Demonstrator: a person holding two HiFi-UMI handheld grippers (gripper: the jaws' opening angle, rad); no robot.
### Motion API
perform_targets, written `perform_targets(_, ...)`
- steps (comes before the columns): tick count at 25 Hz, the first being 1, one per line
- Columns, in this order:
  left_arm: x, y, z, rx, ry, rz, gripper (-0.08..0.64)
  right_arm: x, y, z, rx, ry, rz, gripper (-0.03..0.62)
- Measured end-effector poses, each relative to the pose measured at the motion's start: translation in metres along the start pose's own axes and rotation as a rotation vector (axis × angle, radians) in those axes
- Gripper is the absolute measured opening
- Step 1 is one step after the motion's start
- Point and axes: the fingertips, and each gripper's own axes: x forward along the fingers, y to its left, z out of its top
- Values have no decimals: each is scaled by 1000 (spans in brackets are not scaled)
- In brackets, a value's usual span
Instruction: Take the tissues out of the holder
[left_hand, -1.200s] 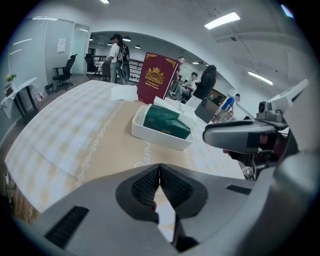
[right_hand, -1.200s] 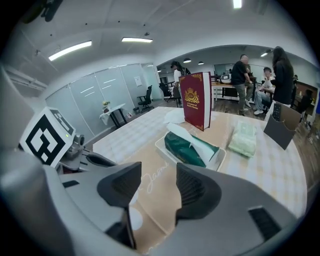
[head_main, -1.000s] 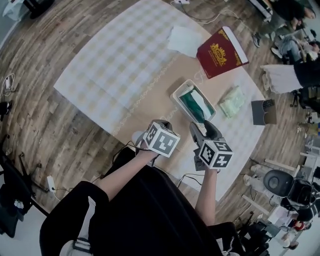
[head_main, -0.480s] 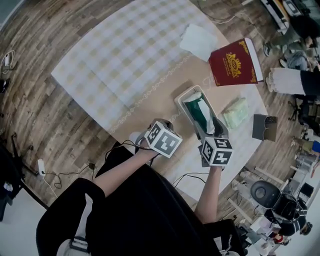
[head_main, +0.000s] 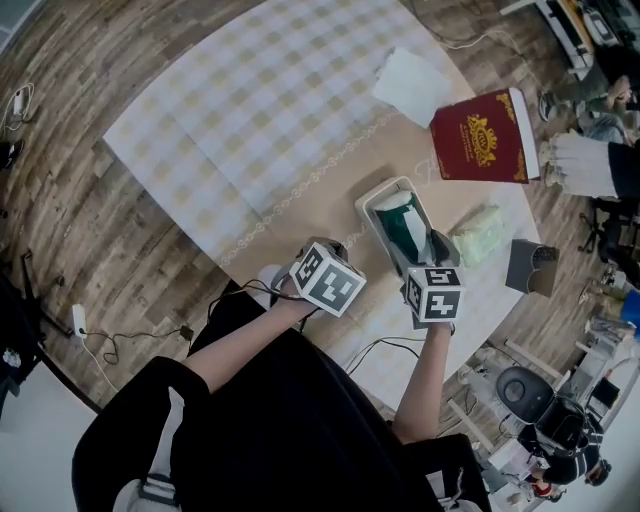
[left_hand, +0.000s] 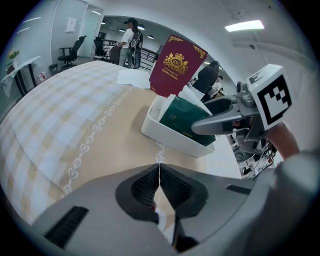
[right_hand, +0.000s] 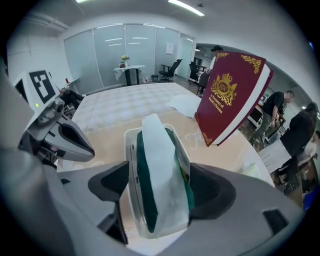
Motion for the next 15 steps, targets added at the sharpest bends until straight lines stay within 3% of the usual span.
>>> perform_targets(10,2,8,-2,-20,6,7,9,31,-3,-12,-132,120,-25,373)
perform_targets(13,1,11,-5,-23,13,15,9,36,-1,-16,-204,163,-45,337)
perform_targets(15,0,13,-6,-17,14,17,9,35,2,-17,-203,171,-35,314)
